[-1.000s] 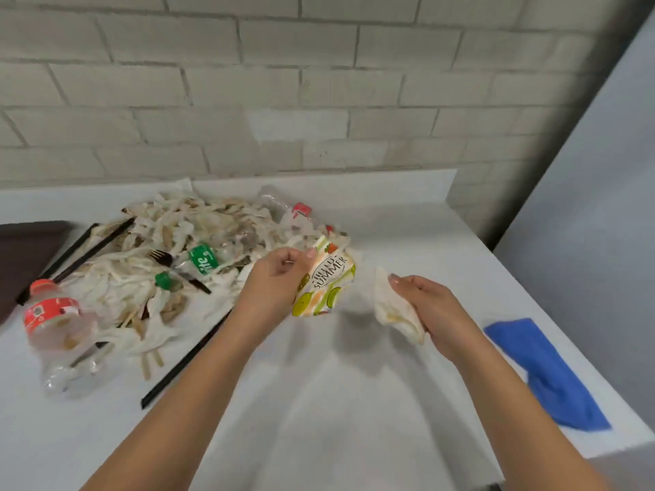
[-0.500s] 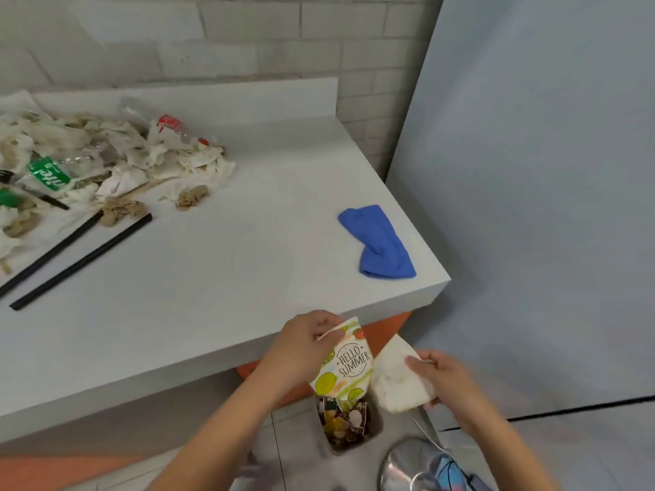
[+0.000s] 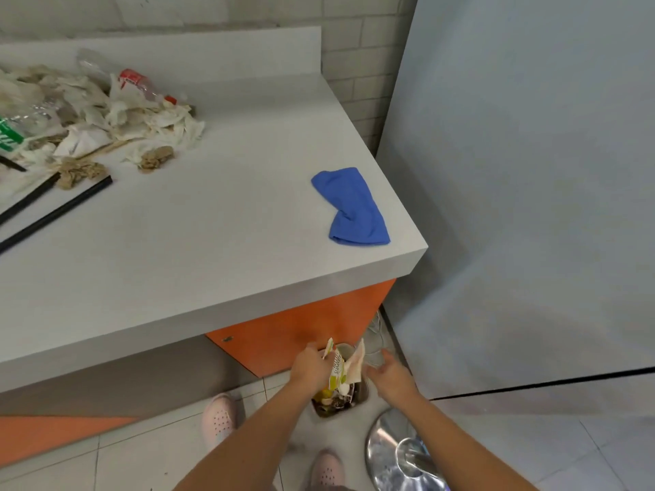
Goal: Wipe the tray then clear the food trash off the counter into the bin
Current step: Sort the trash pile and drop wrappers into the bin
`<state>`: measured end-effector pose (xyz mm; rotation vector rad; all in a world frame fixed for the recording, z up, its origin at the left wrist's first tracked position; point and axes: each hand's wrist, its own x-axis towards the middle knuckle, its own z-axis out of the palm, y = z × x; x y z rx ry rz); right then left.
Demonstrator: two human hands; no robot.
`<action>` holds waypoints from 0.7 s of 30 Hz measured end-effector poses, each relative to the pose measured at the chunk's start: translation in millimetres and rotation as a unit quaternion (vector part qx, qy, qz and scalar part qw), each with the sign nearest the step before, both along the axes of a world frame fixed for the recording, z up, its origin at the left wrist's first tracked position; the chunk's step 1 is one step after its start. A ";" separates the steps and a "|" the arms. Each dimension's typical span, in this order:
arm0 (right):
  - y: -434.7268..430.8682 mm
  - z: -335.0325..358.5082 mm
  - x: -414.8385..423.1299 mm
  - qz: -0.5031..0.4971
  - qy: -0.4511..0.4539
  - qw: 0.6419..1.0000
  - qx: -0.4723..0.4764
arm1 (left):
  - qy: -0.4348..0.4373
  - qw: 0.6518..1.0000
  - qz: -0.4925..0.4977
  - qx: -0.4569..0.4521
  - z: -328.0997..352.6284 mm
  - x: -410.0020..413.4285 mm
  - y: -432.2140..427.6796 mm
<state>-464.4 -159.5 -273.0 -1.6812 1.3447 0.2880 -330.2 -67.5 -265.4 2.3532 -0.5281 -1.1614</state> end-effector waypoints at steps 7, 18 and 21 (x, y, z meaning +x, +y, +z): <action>7.8 26.3 12.5 0.066 -0.060 0.996 -0.029 | -0.004 0.998 -0.029 -0.048 -8.9 2.1 11.6; 14.0 173.7 117.0 0.043 -0.390 0.920 0.020 | -0.037 0.897 0.172 -0.405 190.7 95.6 41.6; 16.1 211.9 168.6 0.058 -0.436 0.898 0.026 | -0.042 0.870 0.239 -0.428 225.4 140.5 56.7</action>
